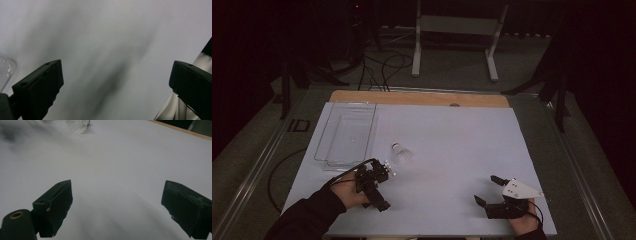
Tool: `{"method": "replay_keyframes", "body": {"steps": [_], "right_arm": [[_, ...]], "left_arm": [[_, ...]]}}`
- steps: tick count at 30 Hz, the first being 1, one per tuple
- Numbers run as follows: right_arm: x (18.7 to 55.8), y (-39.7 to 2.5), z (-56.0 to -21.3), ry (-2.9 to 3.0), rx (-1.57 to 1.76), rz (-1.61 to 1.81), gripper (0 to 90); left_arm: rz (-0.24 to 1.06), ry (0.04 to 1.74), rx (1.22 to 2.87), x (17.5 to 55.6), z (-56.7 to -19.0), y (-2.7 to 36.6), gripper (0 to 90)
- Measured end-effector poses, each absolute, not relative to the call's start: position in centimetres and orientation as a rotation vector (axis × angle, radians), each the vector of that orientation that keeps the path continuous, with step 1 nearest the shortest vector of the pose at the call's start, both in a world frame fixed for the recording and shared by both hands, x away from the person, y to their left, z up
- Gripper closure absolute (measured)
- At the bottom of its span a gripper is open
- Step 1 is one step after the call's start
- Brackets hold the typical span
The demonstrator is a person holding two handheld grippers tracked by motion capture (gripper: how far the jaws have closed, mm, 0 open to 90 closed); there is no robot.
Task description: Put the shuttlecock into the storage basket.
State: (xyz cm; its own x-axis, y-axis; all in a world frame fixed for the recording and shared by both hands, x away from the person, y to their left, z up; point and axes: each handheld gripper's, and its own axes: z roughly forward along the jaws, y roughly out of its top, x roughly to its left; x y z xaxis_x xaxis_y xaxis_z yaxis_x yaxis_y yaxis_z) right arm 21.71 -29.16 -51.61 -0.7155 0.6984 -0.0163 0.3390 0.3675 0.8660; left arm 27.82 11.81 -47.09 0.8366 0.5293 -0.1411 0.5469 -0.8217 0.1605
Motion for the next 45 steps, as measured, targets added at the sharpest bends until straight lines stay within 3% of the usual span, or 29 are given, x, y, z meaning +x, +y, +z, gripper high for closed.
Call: {"method": "replay_keyframes", "body": {"steps": [17,45], "right_arm": [[21.7,-29.2,-51.6,2.255,0.900,1.283,9.8],[21.7,-29.2,-51.6,2.249,0.911,1.283,9.9]], "left_arm": [[-0.116,0.911,2.758,30.1,-46.7,9.8,0.0],[-0.092,1.185,2.705,33.0,-46.5,7.5,0.0]]}}
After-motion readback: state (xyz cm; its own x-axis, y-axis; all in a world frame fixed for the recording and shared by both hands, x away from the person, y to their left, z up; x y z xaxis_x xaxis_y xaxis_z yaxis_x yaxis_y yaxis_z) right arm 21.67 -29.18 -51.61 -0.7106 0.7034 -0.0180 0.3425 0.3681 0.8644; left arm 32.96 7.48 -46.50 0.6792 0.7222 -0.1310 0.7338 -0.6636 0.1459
